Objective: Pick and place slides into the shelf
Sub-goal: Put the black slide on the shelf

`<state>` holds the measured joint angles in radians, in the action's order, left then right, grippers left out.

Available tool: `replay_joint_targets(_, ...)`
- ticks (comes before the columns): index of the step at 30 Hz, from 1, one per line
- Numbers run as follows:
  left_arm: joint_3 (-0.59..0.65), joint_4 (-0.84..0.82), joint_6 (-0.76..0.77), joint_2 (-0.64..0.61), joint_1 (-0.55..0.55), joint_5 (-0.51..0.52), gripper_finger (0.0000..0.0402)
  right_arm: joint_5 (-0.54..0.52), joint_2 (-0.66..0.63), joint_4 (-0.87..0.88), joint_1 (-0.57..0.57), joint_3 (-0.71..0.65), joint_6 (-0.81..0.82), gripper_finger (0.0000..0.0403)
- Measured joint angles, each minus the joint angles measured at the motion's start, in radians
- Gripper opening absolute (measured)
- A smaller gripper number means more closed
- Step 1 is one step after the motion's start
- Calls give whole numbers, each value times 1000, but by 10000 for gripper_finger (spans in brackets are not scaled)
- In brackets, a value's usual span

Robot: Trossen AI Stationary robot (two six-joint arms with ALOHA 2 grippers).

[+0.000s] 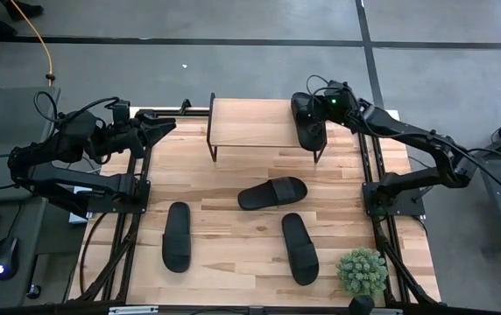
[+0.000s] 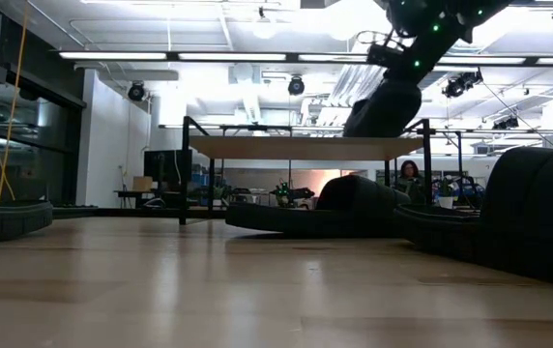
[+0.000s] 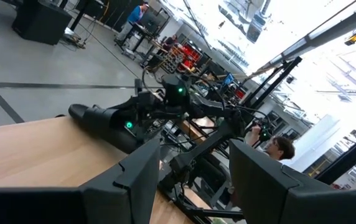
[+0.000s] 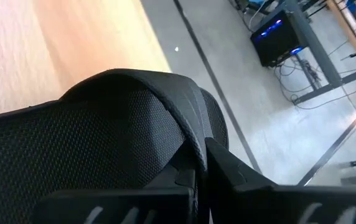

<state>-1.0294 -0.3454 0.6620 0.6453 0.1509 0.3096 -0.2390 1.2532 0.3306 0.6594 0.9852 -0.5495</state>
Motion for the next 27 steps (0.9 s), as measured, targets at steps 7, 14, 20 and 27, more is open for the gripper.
replay_joint_targets(7,0,0,0,0,0,0,177,0,25,-4,1,0,-8,0)
replay_joint_targets(14,0,0,-1,0,0,0,177,3,23,19,14,1,-34,0)
replay_joint_targets(20,0,-2,-1,8,0,0,177,4,22,25,14,1,-35,0)
replay_joint_targets(27,0,-2,-2,14,0,0,177,4,22,40,14,1,-63,0)
